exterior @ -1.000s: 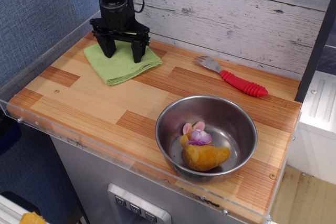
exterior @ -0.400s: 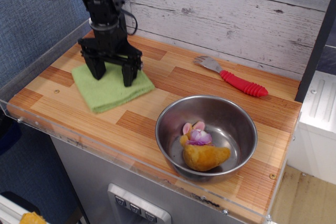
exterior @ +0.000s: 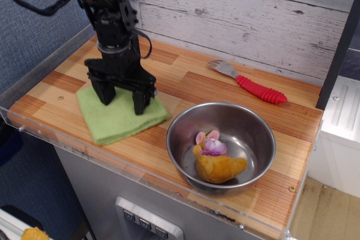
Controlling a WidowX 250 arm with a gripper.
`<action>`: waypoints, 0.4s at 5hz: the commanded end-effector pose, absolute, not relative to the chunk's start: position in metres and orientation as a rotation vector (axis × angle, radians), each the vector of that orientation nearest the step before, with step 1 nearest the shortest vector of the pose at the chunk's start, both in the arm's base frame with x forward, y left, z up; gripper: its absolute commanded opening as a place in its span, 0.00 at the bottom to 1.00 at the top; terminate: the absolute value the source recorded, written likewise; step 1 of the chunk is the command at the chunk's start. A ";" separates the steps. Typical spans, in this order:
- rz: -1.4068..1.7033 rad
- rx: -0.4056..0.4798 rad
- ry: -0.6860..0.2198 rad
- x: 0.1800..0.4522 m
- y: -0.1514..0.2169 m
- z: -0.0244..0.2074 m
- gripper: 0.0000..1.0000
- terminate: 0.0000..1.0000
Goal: Move the green cloth to the left of the silver bowl.
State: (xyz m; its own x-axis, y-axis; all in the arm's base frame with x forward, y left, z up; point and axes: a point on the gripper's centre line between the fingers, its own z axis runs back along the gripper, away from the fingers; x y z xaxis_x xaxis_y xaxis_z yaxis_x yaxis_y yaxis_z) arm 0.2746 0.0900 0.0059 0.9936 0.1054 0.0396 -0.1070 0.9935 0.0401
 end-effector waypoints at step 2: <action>0.020 0.073 -0.017 0.242 0.074 0.010 1.00 0.00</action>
State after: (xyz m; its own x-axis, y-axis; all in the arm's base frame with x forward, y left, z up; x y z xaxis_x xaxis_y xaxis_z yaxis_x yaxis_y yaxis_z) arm 0.2457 0.0737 0.0065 0.9990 0.0396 0.0206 -0.0409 0.9969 0.0678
